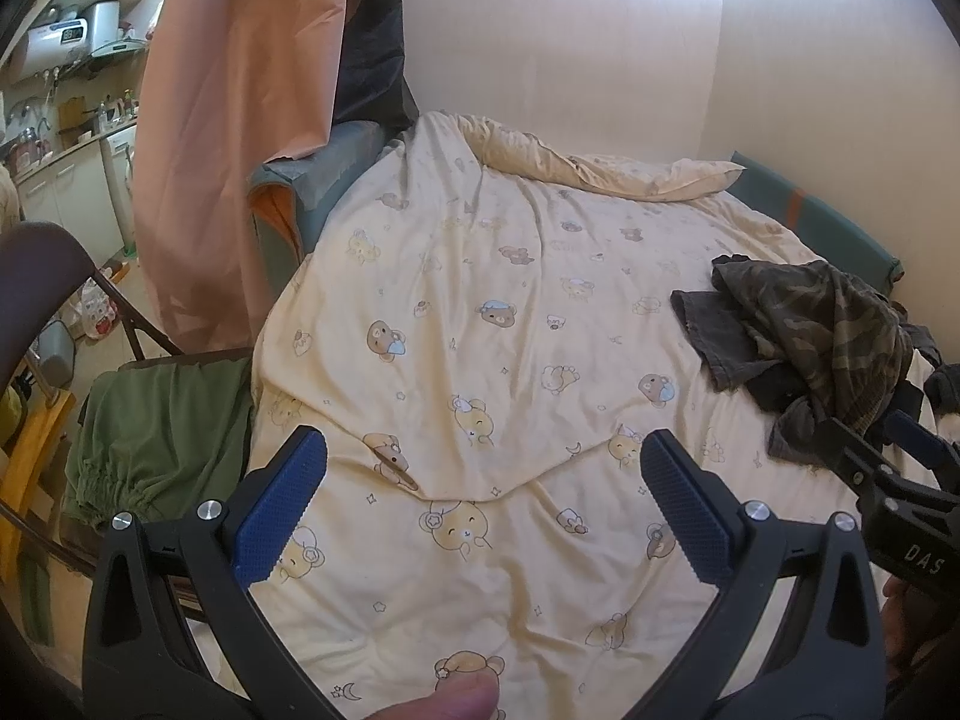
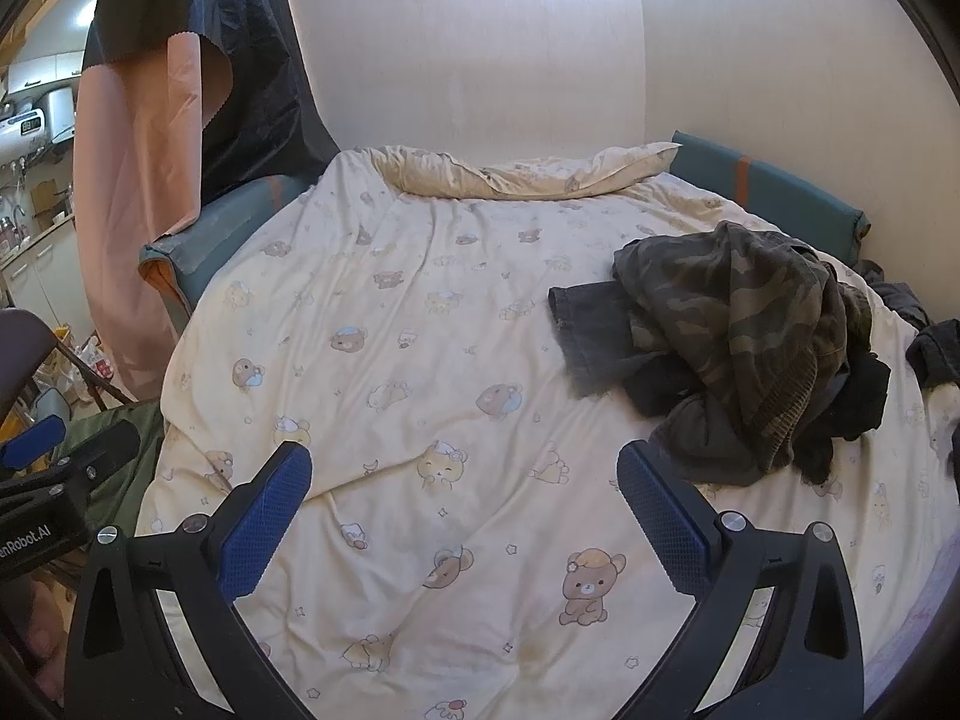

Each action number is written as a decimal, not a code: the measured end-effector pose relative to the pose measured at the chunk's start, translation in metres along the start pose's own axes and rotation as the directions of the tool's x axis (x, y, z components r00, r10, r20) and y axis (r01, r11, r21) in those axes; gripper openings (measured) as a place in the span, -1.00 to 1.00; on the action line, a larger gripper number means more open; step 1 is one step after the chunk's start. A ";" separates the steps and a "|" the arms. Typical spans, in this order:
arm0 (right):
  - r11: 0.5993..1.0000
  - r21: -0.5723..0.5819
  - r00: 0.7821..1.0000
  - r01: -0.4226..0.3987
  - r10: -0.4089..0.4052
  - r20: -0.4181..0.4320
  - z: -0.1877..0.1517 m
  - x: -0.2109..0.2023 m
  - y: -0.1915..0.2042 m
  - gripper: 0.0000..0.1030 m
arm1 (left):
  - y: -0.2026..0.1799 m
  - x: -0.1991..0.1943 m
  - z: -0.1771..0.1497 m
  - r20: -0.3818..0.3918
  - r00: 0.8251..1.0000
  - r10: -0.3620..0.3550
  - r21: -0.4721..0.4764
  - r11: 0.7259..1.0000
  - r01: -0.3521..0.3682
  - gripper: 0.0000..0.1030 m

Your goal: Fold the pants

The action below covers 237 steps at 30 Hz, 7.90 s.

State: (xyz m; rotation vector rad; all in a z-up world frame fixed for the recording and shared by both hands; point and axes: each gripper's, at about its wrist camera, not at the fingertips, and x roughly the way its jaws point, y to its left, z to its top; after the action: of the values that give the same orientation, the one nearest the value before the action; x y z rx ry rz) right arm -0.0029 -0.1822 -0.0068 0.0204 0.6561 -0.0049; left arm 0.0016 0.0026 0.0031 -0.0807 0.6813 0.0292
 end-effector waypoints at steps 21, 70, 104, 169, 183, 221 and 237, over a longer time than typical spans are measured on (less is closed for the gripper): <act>1.000 0.001 1.000 0.006 -0.006 0.009 0.001 0.000 0.000 1.00 | -0.001 -0.001 0.000 0.002 1.000 0.004 0.002 1.000 -0.004 1.00; 0.973 0.199 0.988 0.117 -0.094 -0.122 0.036 0.057 -0.107 1.00 | 0.001 0.058 0.017 -0.074 0.995 0.061 0.051 0.997 -0.057 1.00; 0.999 -0.037 1.000 -0.021 0.021 -0.005 0.068 0.060 -0.101 -0.75 | 0.038 0.038 0.040 -0.043 0.994 0.101 -0.053 0.993 -0.103 1.00; 0.888 -0.093 0.872 -0.450 0.415 -0.260 0.121 0.078 0.107 -0.90 | 0.130 0.021 0.031 -0.199 0.972 0.124 -0.245 0.954 -0.172 0.99; 0.992 -0.117 0.987 0.040 -0.057 -0.149 0.309 0.240 0.068 -0.69 | 0.109 0.076 0.041 -0.247 0.957 0.153 -0.160 0.968 -0.196 0.99; 0.814 -0.122 0.773 -0.568 0.476 -0.419 0.114 0.197 0.234 -0.72 | 0.141 0.044 0.046 -0.207 0.950 0.234 -0.309 0.905 -0.290 0.99; 0.862 -0.403 0.874 -0.308 0.088 -0.479 0.028 0.176 0.023 0.56 | 0.108 0.079 0.023 -0.314 0.941 0.123 -0.231 0.952 -0.201 0.99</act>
State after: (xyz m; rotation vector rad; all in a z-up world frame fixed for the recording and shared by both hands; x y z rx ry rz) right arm 0.1537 -0.1596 -0.0910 -0.3920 1.1034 0.3785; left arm 0.0714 0.1118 -0.0354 -0.2858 0.9820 0.2724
